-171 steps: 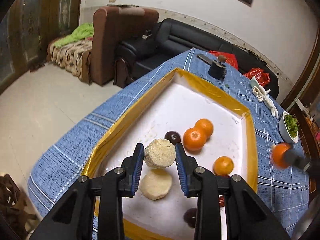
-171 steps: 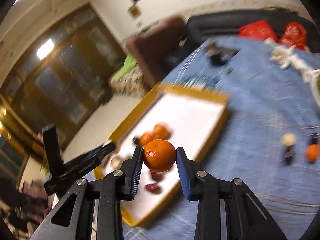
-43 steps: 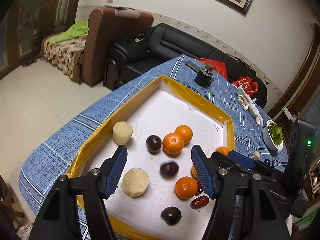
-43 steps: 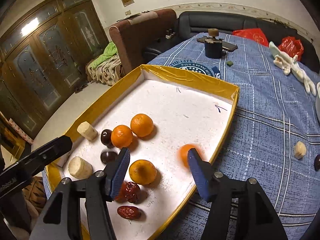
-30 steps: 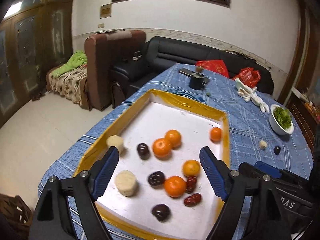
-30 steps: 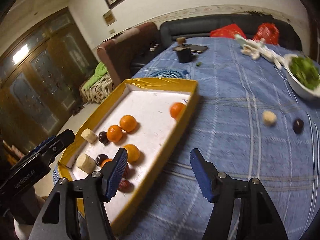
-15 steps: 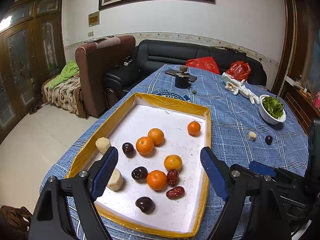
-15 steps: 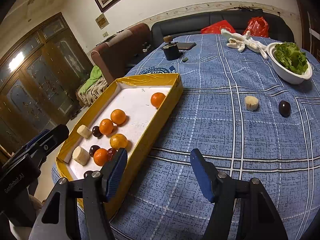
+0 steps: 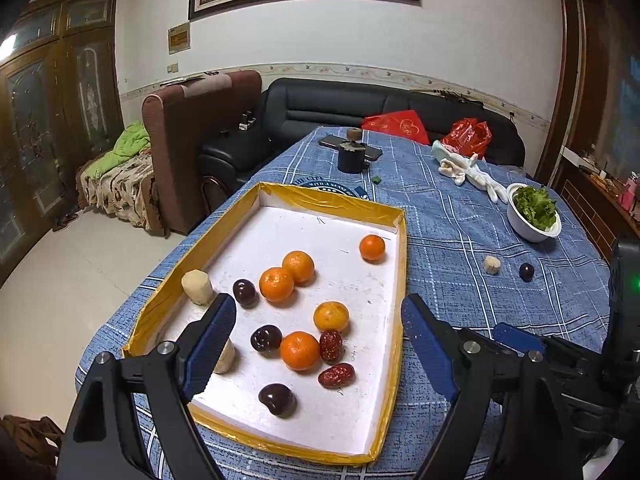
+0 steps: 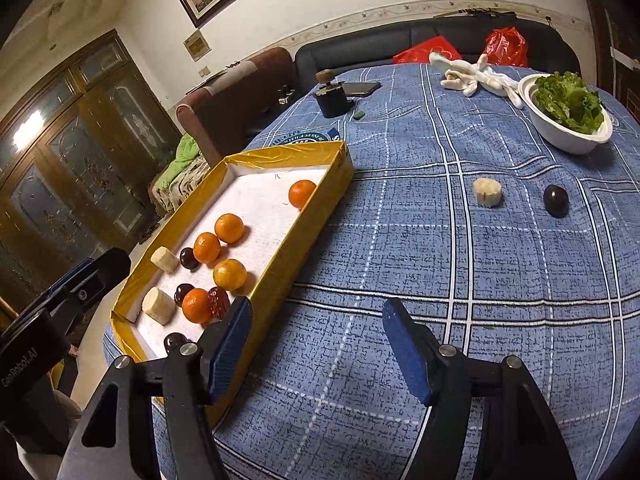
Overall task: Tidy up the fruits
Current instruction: 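Swing both open tools back from the tray toward the remaining fruit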
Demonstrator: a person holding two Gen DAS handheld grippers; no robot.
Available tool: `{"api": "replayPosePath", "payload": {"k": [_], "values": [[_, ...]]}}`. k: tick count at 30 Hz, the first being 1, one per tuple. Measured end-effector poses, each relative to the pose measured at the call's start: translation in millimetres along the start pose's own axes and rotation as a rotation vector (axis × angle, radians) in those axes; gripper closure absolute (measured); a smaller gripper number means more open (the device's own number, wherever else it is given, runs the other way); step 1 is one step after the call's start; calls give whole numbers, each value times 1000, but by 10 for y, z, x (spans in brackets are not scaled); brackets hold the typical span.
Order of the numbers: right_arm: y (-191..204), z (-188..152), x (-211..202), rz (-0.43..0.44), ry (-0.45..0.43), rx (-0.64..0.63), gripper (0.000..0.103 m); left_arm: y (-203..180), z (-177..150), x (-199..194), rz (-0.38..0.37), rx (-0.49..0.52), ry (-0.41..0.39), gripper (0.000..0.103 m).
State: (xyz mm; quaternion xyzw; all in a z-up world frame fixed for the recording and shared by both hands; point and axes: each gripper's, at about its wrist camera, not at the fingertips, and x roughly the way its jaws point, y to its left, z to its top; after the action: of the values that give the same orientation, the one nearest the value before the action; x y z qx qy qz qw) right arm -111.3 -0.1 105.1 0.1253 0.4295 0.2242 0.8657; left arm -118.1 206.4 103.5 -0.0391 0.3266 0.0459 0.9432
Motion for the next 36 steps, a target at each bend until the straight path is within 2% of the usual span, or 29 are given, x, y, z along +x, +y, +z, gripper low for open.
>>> {"api": "replayPosePath", "payload": {"k": [3, 6, 9, 13, 16, 19, 21, 24, 28, 34, 36], "values": [[-43, -6, -30, -10, 1, 2, 30, -75, 101, -157, -71, 13, 10, 19], [-124, 0, -133, -36, -4, 0, 30, -274, 314, -636, -197, 81, -50, 18], [-267, -4, -314, -73, -25, 12, 30, -560, 536, -1172, -424, 167, -57, 4], [-508, -57, -523, -131, -29, 55, 30, -994, 732, -1789, -712, 302, 17, 3], [-649, -110, -673, -180, -32, 77, 30, -1219, 752, -2065, -823, 379, 72, 1], [-778, -142, -821, -227, -35, 93, 30, -1343, 697, -2166, -841, 444, 112, 1], [-859, -140, -887, -252, -39, 107, 30, -1313, 670, -2168, -851, 451, 116, 1], [-965, -131, -930, -274, -44, 140, 30, -1151, 731, -2109, -862, 397, 127, 1], [-1055, -136, -903, -260, -36, 180, 30, -988, 814, -2053, -796, 315, 105, 1], [-1004, -115, -861, -245, -30, 167, 30, -928, 798, -1870, -776, 308, 119, 1], [-989, -115, -888, -241, -40, 157, 30, -778, 847, -1737, -748, 244, 108, 1]]}}
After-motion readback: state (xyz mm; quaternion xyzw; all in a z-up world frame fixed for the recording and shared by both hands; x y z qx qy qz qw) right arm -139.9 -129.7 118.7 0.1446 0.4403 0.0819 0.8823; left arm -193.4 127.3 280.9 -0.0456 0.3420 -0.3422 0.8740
